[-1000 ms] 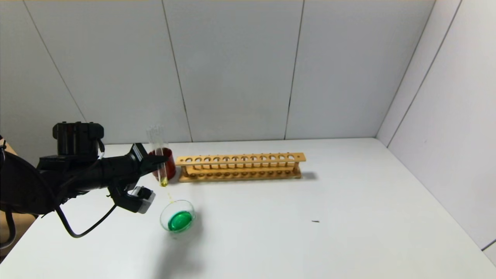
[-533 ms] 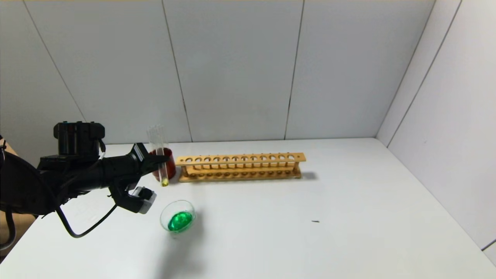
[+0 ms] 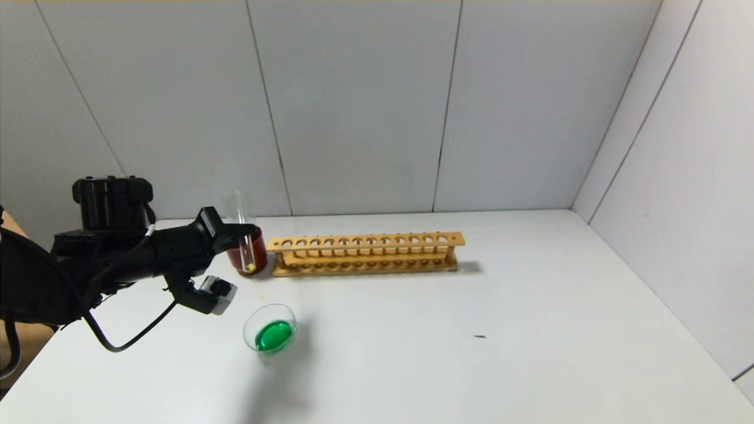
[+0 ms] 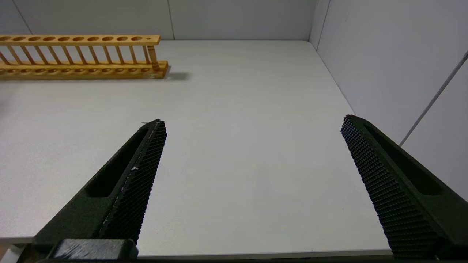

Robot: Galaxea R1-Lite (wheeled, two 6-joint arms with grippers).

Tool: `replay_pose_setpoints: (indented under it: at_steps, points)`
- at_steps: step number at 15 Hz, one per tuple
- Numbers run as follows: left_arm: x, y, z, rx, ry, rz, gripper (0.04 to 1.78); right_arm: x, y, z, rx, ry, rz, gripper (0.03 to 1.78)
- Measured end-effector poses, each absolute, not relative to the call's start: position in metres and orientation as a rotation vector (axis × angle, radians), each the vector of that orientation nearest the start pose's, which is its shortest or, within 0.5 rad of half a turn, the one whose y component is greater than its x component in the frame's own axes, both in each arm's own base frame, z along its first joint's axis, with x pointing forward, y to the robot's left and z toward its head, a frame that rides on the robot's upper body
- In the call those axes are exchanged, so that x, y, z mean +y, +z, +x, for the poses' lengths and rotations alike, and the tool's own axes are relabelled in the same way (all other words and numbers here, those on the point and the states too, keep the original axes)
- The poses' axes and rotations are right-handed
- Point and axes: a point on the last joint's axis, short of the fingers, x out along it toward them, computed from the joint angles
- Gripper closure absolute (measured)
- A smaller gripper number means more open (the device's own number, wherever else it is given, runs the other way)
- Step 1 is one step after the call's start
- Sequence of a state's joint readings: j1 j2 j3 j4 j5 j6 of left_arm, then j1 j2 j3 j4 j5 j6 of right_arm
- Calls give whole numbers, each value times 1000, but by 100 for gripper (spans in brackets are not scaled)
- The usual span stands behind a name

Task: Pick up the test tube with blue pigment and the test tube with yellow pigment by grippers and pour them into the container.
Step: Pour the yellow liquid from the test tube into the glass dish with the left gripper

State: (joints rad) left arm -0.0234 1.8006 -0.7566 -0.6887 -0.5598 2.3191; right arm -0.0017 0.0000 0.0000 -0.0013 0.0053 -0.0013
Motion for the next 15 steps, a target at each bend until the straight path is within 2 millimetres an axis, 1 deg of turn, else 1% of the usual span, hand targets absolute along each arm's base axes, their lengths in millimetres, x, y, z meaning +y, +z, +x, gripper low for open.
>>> replay_pose_setpoints:
  at_steps: [6,9,15]
  points:
    - [-20,148,312,-499,-654,2142,152,0,76,-23,-1,4,-1,6]
    - [-19,157,314,-539,-580,2192,152,0,76,-23,-1,4,-1,6]
    - [-19,157,310,-537,-578,2193,152,0,76,-23,-1,4,-1,6]
